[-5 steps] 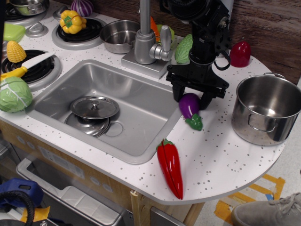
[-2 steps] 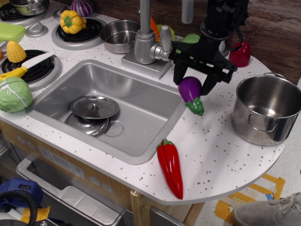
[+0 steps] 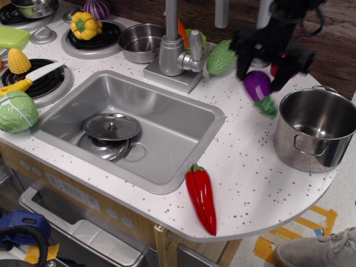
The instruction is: Put eggplant in pot or pan
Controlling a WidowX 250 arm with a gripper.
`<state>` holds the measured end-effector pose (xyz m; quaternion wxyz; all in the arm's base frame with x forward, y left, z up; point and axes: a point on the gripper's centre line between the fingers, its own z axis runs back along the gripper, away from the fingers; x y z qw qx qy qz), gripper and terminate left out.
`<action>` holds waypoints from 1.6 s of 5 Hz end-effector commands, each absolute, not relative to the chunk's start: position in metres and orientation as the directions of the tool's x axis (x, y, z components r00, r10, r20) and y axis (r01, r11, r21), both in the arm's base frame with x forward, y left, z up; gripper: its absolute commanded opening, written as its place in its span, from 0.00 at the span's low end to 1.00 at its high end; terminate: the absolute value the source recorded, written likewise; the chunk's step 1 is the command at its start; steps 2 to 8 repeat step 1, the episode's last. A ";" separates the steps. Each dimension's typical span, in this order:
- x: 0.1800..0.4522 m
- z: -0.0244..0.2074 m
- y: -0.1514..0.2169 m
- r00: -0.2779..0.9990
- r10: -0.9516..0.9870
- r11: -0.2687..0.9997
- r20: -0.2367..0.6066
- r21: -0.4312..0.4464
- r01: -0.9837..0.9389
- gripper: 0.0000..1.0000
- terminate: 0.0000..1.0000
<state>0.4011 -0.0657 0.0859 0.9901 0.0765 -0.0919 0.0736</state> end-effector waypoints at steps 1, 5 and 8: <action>0.419 0.119 -0.085 0.960 0.143 0.978 0.239 0.117 -0.174 0.00 1.00; 0.419 0.119 -0.085 0.960 0.143 0.978 0.239 0.117 -0.174 0.00 1.00; 0.419 0.119 -0.085 0.960 0.143 0.978 0.239 0.117 -0.174 0.00 1.00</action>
